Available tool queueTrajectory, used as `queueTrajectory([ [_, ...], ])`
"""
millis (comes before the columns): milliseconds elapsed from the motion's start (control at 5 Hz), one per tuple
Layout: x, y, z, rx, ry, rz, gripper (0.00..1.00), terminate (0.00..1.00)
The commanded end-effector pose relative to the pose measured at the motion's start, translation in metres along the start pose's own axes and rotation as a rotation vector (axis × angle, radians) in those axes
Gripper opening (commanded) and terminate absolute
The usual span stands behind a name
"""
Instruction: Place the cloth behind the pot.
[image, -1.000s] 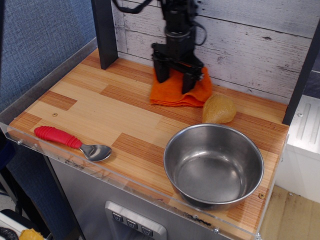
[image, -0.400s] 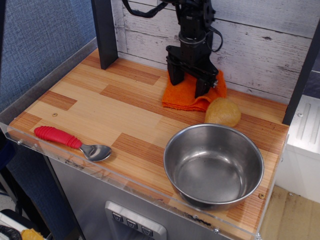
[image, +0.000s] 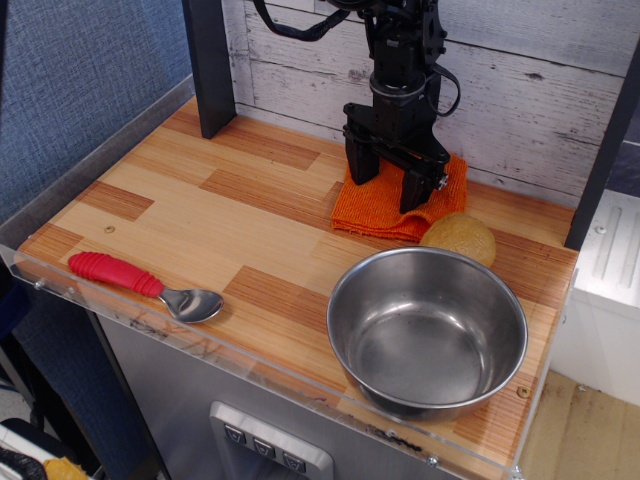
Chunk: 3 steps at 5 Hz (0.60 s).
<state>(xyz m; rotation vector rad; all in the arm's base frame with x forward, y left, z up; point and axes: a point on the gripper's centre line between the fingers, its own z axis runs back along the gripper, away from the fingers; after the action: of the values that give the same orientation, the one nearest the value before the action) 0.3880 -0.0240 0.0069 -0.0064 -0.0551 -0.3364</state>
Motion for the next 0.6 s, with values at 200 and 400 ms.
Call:
queueTrajectory([
  [200,0.001,-0.002,0.052,-0.002,-0.041,0.036,1.0,0.0],
  [400,0.003,0.002,0.074,0.014,-0.082,0.065,1.0,0.0],
])
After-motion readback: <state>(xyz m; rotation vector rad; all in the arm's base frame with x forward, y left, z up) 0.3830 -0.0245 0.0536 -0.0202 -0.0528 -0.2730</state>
